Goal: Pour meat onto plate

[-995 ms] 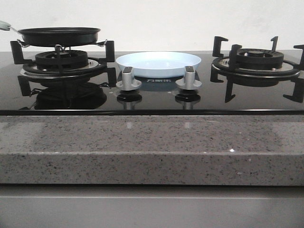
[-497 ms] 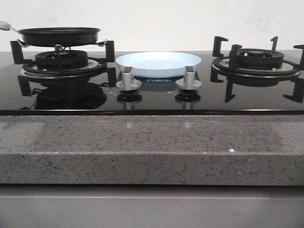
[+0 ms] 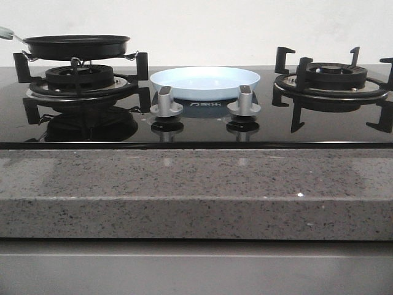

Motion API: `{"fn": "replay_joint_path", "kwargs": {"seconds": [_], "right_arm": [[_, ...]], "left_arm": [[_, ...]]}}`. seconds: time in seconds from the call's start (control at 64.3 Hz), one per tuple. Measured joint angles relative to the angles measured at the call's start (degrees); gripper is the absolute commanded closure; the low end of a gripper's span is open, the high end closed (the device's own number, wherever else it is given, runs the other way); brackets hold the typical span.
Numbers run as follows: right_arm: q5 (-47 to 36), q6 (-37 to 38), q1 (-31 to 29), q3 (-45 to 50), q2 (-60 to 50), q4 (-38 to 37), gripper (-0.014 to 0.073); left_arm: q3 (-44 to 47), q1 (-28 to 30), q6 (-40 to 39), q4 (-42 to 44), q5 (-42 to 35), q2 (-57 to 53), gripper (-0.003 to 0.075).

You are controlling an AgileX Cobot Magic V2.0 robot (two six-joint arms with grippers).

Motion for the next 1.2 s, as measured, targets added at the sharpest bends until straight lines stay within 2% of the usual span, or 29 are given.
{"fn": "replay_joint_path", "kwargs": {"seconds": [0.124,0.373,0.528,0.808,1.197], "right_arm": [[-0.5,0.0,0.0,-0.9,0.0,0.0,0.0708],[4.0,0.0,0.0,-11.2,0.0,0.0,0.0708],[8.1,0.0,0.0,-18.6,1.8,0.0,0.0708],[15.8,0.0,0.0,-29.8,12.5,0.0,0.0708],[24.3,0.0,0.0,-33.0,25.7,0.0,0.0708]], "left_arm": [[-1.7,0.0,0.0,-1.6,1.3,0.0,0.0741],[-13.7,0.0,0.0,-1.9,9.8,1.1,0.0741],[-22.3,0.0,0.0,-0.9,17.1,6.9,0.0741],[-36.2,0.0,0.1,0.1,31.5,20.3,0.0741],[-38.5,0.0,0.1,0.2,35.2,28.9,0.0741]]}}
